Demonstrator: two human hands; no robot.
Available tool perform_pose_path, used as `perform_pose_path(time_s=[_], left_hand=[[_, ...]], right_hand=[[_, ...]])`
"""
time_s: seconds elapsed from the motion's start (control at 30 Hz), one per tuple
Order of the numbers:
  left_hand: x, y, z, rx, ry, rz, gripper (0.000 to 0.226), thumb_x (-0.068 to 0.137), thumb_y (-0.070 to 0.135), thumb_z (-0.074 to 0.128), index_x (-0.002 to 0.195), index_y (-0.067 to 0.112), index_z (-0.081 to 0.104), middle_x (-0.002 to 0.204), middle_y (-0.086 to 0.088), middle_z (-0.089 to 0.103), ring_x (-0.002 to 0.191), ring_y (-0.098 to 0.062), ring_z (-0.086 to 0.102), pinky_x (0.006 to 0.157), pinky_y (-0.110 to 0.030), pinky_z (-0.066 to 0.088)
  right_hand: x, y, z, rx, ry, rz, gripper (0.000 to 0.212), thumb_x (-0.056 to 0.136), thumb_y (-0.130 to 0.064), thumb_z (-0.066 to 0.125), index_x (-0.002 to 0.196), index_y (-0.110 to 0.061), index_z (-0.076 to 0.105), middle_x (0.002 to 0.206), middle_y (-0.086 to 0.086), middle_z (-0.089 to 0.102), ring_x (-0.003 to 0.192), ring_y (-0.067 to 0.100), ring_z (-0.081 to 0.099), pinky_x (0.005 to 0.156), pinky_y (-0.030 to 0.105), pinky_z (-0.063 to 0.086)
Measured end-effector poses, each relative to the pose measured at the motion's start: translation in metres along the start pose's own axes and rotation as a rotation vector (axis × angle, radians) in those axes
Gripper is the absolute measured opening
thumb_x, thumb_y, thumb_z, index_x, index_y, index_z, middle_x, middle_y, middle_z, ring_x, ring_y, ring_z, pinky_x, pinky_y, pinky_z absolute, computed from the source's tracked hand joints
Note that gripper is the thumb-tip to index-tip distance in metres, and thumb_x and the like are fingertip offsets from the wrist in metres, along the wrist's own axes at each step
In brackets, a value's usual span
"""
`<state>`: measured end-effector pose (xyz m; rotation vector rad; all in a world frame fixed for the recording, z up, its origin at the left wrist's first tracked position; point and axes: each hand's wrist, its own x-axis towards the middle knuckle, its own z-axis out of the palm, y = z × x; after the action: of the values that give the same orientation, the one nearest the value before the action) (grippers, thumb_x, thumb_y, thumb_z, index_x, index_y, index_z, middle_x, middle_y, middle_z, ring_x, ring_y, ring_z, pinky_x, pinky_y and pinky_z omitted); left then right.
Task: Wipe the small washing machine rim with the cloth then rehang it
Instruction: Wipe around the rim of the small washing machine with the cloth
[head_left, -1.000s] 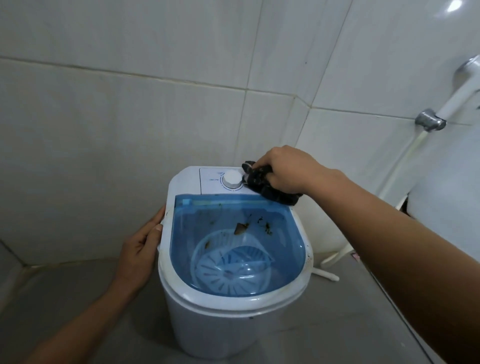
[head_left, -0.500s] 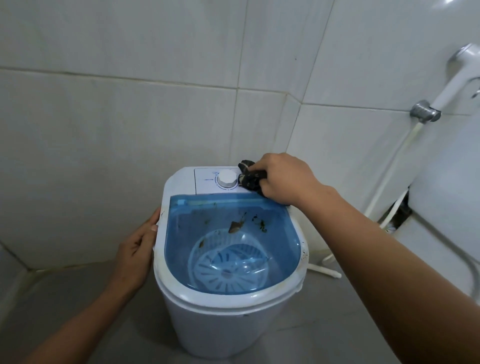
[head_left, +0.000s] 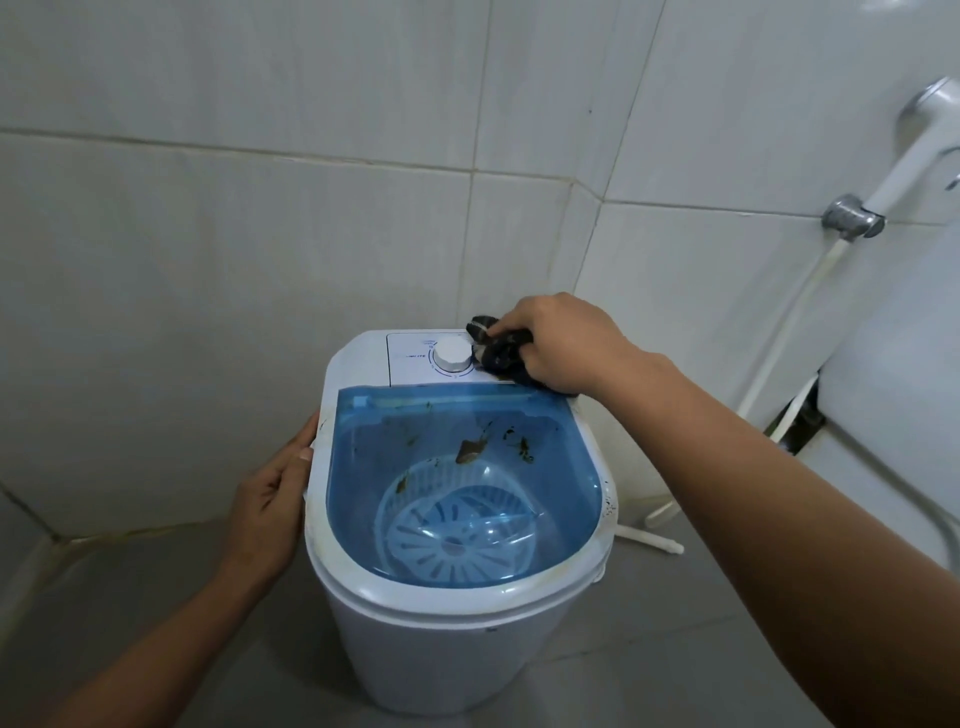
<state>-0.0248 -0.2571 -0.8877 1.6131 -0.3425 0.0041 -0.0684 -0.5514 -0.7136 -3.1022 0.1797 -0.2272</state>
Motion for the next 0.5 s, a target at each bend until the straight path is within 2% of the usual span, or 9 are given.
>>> perform_pose_path(time_s=[0.1,0.17,0.27,0.33,0.37,0.43,0.5], left_hand=[[-0.001,0.001,0.001,-0.008,-0.012,-0.001,0.038,0.096,0.05,0.048,0.131,0.057,0.06,0.141,0.008,0.067,0.126,-0.023,0.067,0.104,-0.058,0.053],[-0.002,0.003,0.001,-0.004,-0.003,-0.003,0.04,0.091,0.056,0.047,0.129,0.059,0.061,0.14,0.013,0.067,0.126,-0.021,0.066,0.104,-0.056,0.053],[-0.003,0.005,0.001,-0.005,-0.013,0.007,0.039,0.092,0.054,0.048,0.128,0.058,0.061,0.142,0.004,0.066,0.126,-0.026,0.066,0.104,-0.059,0.053],[-0.002,0.005,0.002,-0.003,-0.025,0.009,0.032,0.102,0.042,0.05,0.128,0.055,0.063,0.144,0.002,0.065,0.126,-0.027,0.066,0.103,-0.054,0.054],[-0.002,0.004,0.003,-0.001,-0.026,0.005,0.034,0.107,0.032,0.049,0.128,0.053,0.065,0.145,0.0,0.064,0.125,-0.028,0.066,0.1,-0.048,0.057],[-0.002,0.003,0.003,0.003,-0.018,0.005,0.038,0.109,0.018,0.045,0.128,0.046,0.062,0.144,-0.002,0.062,0.118,-0.024,0.068,0.086,-0.024,0.061],[-0.002,0.005,0.003,0.011,-0.02,0.002,0.041,0.109,0.016,0.044,0.126,0.049,0.061,0.14,0.008,0.064,0.111,-0.005,0.069,0.079,-0.01,0.057]], right_hand=[[-0.025,0.005,0.002,-0.048,-0.055,-0.035,0.054,0.082,-0.011,0.054,0.123,-0.044,0.068,0.12,-0.008,0.068,0.107,0.023,0.062,0.081,0.04,0.056],[-0.023,0.007,0.003,-0.093,-0.024,-0.01,0.053,0.083,-0.012,0.055,0.122,-0.045,0.068,0.118,-0.008,0.069,0.104,0.024,0.063,0.077,0.038,0.054],[0.0,0.007,0.001,-0.164,0.04,0.089,0.047,0.086,-0.015,0.059,0.124,-0.043,0.068,0.109,-0.002,0.071,0.096,0.026,0.063,0.07,0.035,0.043],[0.01,0.003,-0.002,-0.182,0.061,0.129,0.045,0.088,-0.016,0.06,0.125,-0.04,0.067,0.107,0.002,0.07,0.093,0.027,0.062,0.07,0.036,0.04],[0.011,0.0,-0.003,-0.196,0.06,0.13,0.045,0.088,-0.016,0.06,0.125,-0.039,0.067,0.107,0.002,0.069,0.092,0.027,0.061,0.071,0.036,0.039],[0.001,-0.005,-0.002,-0.234,0.034,0.095,0.048,0.087,-0.013,0.059,0.126,-0.039,0.066,0.107,0.002,0.068,0.093,0.027,0.06,0.07,0.035,0.038],[-0.016,-0.002,0.003,-0.266,0.031,0.03,0.05,0.085,-0.012,0.058,0.124,-0.041,0.067,0.108,0.0,0.067,0.096,0.028,0.062,0.068,0.035,0.036]])
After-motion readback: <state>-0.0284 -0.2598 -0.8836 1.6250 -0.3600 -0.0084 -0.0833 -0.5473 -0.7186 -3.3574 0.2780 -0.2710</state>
